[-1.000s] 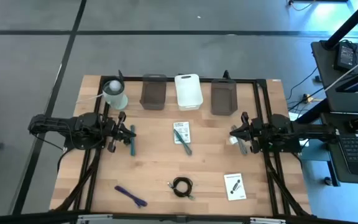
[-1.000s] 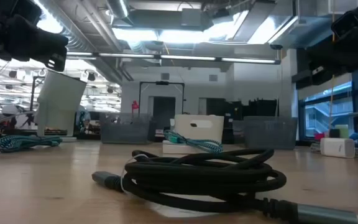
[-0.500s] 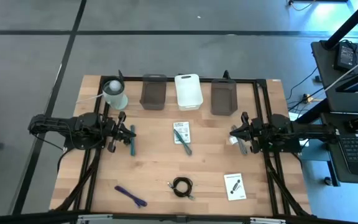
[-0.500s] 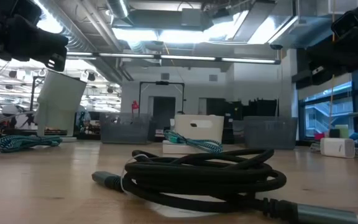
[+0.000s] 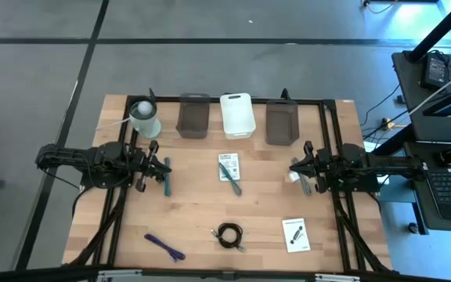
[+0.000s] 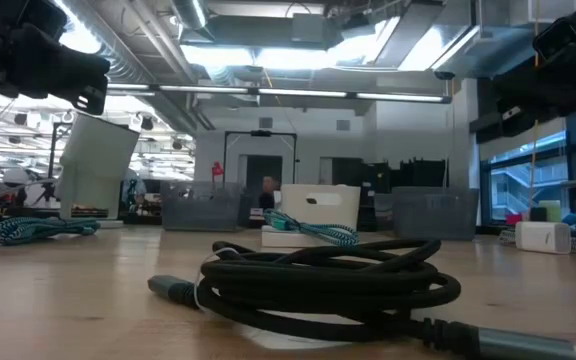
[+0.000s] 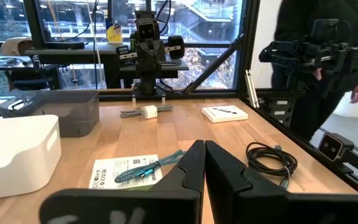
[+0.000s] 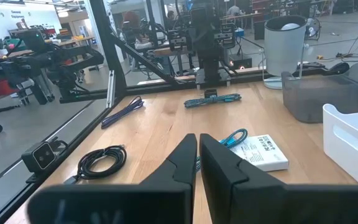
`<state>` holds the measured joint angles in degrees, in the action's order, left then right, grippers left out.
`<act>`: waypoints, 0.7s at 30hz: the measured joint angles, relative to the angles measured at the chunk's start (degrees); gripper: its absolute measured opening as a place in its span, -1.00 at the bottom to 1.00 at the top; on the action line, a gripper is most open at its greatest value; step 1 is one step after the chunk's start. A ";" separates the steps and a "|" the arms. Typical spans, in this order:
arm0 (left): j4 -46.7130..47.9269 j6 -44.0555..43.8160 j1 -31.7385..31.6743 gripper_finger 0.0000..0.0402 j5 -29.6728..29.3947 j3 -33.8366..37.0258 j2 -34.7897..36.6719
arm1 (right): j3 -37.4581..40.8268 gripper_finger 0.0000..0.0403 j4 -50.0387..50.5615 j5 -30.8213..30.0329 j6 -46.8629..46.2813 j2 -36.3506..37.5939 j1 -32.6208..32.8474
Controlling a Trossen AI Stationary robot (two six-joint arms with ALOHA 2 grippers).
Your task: Pick and place items into bin
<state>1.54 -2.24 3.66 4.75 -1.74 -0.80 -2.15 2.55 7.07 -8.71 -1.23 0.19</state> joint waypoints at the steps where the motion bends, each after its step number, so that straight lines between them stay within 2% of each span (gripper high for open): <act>1: 0.00 0.00 0.00 -0.97 0.00 0.01 0.01 | 0.00 -0.87 0.01 0.00 -0.02 0.00 -0.01; 21: 0.00 0.02 0.00 -0.97 0.00 0.00 0.02 | 0.00 -0.87 -2.89 -0.40 0.17 0.00 -0.01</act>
<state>1.54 -2.22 3.66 4.75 -1.74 -0.78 -2.15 -0.34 6.67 -8.54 -1.23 0.17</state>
